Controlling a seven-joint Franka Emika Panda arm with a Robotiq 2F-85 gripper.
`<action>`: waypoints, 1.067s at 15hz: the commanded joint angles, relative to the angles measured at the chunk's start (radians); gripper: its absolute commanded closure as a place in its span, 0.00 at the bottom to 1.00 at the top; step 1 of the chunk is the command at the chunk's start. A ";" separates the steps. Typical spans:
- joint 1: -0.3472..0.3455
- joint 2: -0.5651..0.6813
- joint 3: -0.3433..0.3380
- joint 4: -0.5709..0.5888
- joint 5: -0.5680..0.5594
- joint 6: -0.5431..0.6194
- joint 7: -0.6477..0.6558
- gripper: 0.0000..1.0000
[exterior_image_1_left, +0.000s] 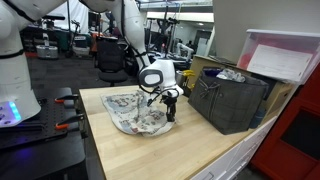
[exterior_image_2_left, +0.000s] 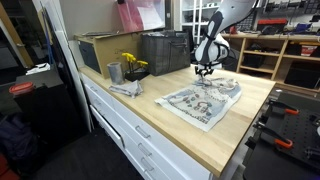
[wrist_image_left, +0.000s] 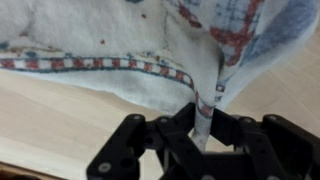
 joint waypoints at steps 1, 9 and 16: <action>0.051 0.034 -0.091 0.047 -0.030 0.029 0.079 0.97; 0.222 0.205 -0.370 0.151 -0.040 0.034 0.220 0.97; 0.306 0.308 -0.475 0.162 -0.032 -0.001 0.357 0.56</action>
